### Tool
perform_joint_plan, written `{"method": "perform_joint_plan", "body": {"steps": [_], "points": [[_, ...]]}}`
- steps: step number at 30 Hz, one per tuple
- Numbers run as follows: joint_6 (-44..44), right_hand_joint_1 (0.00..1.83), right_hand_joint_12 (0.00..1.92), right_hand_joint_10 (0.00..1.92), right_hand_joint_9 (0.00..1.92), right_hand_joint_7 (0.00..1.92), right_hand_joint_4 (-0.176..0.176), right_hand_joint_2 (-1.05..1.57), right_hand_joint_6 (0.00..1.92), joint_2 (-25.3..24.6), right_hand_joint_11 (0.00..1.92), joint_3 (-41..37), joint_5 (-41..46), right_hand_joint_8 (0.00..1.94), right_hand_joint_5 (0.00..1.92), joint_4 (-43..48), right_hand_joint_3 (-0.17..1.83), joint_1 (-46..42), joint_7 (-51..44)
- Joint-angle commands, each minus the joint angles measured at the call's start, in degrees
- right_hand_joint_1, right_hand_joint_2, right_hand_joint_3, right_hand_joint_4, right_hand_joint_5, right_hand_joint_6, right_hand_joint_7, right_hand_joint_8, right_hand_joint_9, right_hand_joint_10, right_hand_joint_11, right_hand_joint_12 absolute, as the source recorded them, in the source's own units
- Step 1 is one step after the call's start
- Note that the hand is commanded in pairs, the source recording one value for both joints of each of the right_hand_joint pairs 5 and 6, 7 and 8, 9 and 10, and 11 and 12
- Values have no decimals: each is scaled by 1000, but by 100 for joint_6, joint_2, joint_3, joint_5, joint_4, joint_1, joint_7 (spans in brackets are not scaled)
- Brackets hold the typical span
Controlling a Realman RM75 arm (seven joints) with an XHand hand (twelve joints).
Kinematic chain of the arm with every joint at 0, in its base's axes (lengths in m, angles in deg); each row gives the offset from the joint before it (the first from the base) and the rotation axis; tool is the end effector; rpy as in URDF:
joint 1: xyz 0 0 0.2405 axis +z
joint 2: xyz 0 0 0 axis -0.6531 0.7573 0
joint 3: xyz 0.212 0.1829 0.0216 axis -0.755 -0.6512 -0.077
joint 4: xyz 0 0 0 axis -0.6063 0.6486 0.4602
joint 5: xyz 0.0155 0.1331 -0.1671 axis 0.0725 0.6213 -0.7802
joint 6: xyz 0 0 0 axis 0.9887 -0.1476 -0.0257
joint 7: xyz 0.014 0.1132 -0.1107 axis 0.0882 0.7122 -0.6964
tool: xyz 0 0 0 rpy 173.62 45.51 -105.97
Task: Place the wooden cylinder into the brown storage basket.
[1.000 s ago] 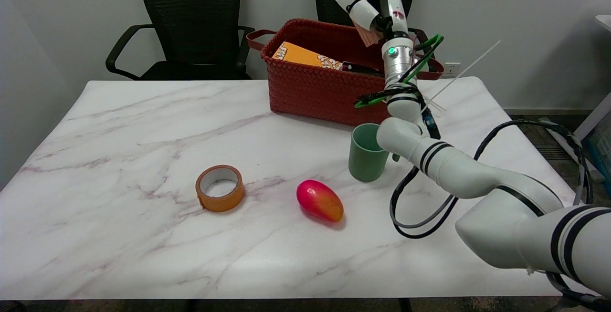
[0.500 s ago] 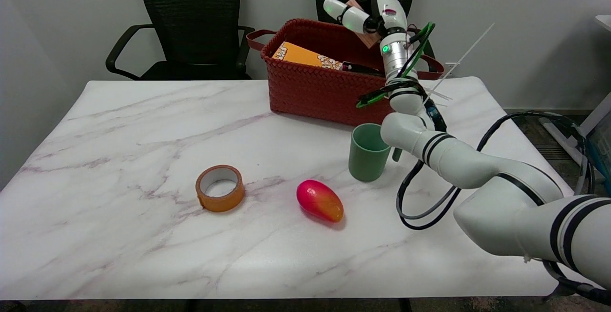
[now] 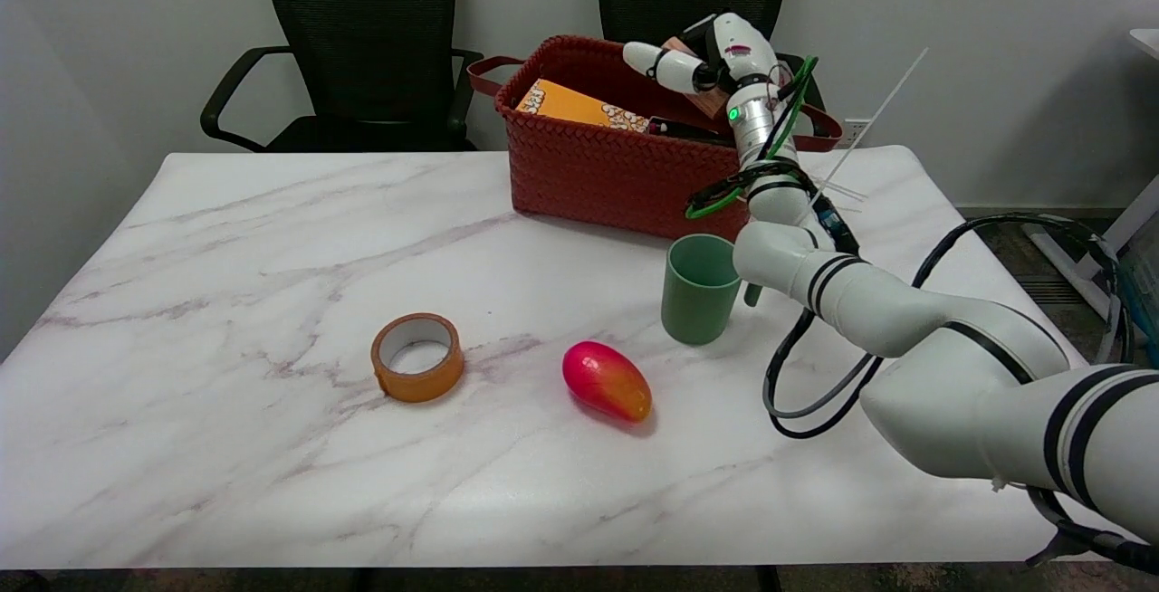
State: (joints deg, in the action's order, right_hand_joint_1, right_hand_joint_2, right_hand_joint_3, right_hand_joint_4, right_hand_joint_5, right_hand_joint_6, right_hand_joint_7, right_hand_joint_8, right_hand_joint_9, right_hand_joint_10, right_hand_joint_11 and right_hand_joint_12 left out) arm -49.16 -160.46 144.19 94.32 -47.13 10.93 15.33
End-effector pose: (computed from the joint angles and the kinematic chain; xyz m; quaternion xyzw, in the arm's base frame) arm -0.1915 -0.5539 0.3831 0.5905 -0.0507 0.3442 0.7282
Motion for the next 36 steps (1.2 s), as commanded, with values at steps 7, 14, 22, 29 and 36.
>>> {"method": "perform_joint_plan", "body": {"steps": [7,14,22,29,36], "points": [[293,596,1657,1554,1554,1611,0,1380,1466,37,1657,-275,-75,1611,1466,-418,-175,4,-229],[423,603,1248,782,782,923,0,1217,793,37,1248,-228,-75,923,793,-289,-175,-14,-197],[596,556,773,388,388,344,0,980,141,105,773,-275,-38,344,141,-11,-175,-106,-173],[961,375,111,0,0,0,0,983,0,370,111,-275,860,0,0,864,752,-435,-163],[814,337,19,0,0,0,0,1029,0,853,19,-391,1580,0,0,2229,944,-1105,-157]]}}
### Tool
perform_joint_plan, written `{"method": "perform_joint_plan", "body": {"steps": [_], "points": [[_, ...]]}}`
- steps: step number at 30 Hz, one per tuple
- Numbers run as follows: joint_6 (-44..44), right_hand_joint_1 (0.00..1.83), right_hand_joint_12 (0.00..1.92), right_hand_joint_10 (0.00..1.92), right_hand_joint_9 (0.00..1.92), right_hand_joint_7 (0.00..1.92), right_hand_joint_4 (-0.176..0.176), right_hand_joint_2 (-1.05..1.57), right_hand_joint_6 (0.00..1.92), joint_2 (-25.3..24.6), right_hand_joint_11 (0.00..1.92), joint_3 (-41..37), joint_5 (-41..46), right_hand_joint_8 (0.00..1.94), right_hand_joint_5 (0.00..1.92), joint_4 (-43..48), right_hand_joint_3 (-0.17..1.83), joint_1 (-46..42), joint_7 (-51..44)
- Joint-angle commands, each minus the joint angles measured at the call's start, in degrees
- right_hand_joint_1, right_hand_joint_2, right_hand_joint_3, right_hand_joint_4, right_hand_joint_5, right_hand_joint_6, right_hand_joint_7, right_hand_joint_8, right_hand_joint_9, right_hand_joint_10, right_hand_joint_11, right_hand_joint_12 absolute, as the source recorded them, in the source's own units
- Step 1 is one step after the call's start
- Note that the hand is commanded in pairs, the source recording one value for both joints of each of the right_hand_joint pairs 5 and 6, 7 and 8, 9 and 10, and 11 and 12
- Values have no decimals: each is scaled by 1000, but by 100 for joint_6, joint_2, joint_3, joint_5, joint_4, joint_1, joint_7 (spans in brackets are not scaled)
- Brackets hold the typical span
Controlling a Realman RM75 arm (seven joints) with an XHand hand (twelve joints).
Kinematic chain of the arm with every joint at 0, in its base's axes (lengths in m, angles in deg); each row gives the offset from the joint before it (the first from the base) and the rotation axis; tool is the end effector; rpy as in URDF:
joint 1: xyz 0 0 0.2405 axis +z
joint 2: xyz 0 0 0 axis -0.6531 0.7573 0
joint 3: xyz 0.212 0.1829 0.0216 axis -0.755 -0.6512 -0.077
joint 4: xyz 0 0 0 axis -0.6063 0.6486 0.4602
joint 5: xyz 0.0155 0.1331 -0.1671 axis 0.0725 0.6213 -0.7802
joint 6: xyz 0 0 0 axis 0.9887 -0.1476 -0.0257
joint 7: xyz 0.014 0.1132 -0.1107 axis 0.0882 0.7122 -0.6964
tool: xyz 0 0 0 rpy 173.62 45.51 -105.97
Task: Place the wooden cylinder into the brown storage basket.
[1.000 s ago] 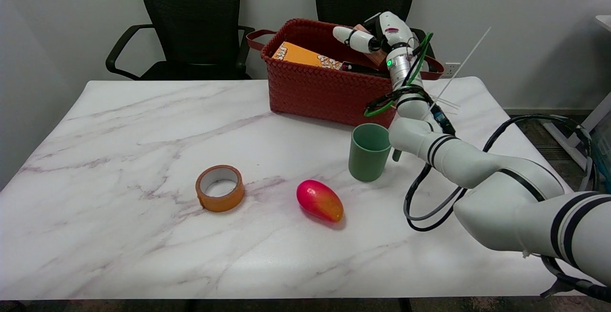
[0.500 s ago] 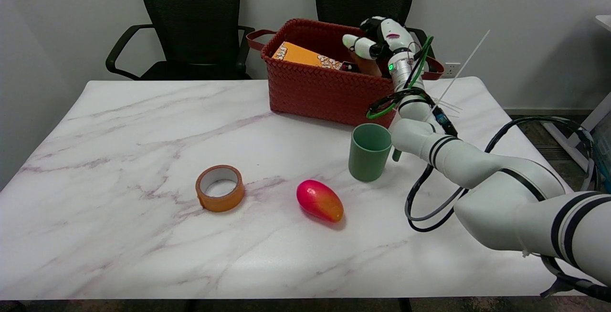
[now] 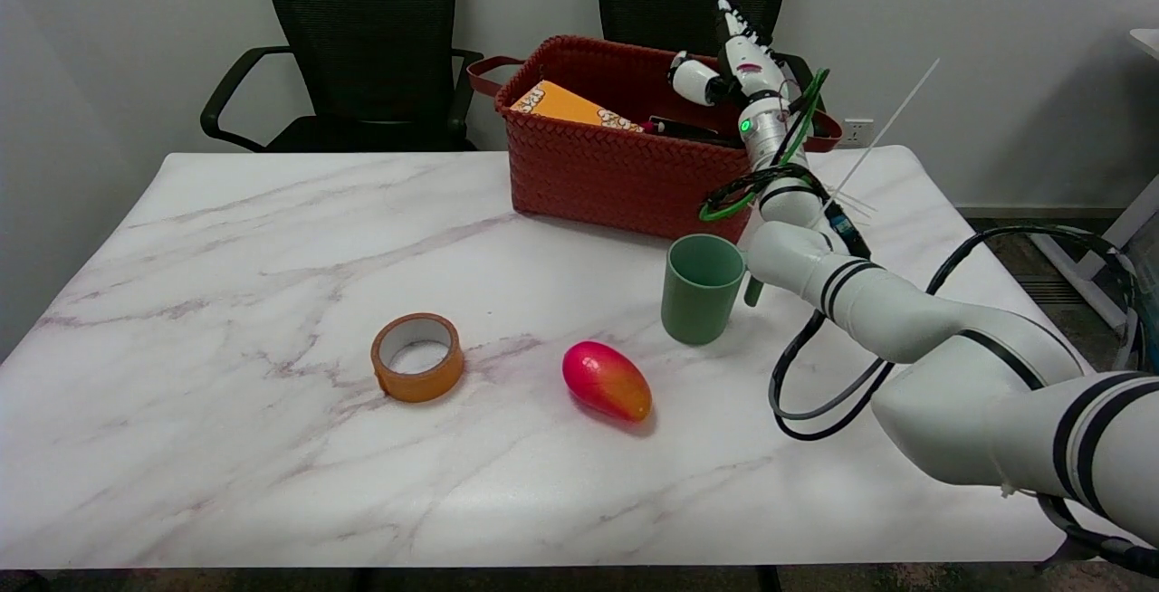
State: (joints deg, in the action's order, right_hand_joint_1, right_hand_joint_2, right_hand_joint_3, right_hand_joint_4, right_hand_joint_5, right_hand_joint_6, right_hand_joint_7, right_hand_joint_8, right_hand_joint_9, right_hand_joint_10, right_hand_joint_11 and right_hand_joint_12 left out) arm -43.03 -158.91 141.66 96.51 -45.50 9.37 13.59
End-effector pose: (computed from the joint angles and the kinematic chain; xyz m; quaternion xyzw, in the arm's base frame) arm -0.2106 -0.5506 0.4014 0.5699 -0.0929 0.3248 0.7491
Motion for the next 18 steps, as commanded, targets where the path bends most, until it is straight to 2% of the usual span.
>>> {"method": "perform_joint_plan", "body": {"steps": [1,10,16,18], "points": [[152,315,22,0,0,0,0,1046,0,781,22,-243,1520,0,0,2370,956,-1154,16],[-498,223,23,0,0,0,0,1162,0,1132,23,-1291,2200,0,0,4646,1121,-2903,16],[-667,152,15,0,0,0,0,1228,0,1206,15,-1690,2223,0,0,5697,1194,-3796,32],[-971,157,10,0,0,0,0,1225,0,1222,10,-1682,2209,0,0,6006,1258,-4021,38]]}}
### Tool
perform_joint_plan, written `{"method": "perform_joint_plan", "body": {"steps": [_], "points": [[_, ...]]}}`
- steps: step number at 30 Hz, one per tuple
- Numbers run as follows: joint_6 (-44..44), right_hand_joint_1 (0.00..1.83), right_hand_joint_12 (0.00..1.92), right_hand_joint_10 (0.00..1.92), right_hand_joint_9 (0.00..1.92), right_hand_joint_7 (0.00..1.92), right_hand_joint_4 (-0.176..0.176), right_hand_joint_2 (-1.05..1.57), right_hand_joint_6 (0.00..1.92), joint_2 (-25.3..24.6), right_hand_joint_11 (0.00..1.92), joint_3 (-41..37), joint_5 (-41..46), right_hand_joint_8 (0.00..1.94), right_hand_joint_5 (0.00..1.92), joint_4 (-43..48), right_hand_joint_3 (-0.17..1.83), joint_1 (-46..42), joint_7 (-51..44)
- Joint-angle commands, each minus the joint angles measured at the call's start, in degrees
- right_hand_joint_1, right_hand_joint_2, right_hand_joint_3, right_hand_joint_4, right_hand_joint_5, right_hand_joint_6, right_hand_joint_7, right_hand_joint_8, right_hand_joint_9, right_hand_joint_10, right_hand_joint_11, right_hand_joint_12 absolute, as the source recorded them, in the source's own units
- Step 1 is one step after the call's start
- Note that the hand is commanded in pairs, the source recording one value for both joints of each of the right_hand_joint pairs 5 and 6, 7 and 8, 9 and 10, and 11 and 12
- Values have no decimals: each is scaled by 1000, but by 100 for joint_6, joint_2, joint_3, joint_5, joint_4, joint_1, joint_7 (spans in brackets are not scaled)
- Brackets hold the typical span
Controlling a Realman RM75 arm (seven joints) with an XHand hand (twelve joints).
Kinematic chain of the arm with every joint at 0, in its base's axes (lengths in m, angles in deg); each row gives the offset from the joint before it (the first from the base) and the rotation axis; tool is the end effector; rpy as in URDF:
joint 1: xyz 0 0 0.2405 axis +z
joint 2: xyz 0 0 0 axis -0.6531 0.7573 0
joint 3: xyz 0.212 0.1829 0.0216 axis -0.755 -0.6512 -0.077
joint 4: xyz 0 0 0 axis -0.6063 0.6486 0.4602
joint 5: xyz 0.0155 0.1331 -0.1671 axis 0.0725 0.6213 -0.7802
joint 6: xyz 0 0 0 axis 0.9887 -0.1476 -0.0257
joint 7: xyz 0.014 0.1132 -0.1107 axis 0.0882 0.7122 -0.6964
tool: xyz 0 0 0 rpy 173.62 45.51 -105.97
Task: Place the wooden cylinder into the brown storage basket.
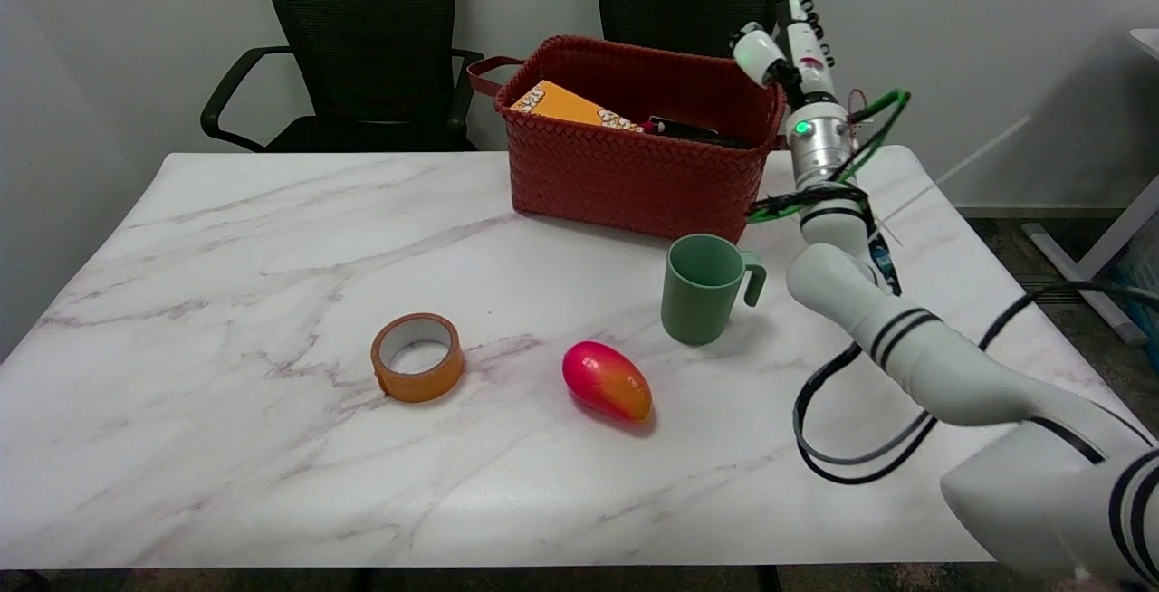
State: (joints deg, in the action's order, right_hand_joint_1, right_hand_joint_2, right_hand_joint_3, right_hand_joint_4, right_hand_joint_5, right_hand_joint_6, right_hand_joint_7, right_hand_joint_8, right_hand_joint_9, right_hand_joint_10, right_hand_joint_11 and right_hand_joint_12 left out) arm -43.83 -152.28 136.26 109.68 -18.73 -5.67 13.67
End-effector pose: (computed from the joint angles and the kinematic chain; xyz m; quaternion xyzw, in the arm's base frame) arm -0.1955 -0.4954 0.4225 0.5435 -0.1169 0.4609 0.6918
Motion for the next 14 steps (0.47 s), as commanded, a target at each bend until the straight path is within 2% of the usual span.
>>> {"method": "perform_joint_plan", "body": {"steps": [1,6,11,14], "points": [[-1010,141,9,0,0,0,0,1215,0,561,9,-1125,884,0,0,3408,1270,-2584,33],[-1465,140,0,0,0,0,0,1150,0,523,0,-1010,807,0,0,3832,1344,-2993,351],[-1525,96,0,0,0,0,0,1108,0,499,0,-933,628,0,0,4042,1399,-3248,680],[-1647,160,0,0,0,0,0,1091,0,475,0,-832,564,0,0,4165,1426,-3347,688]]}}
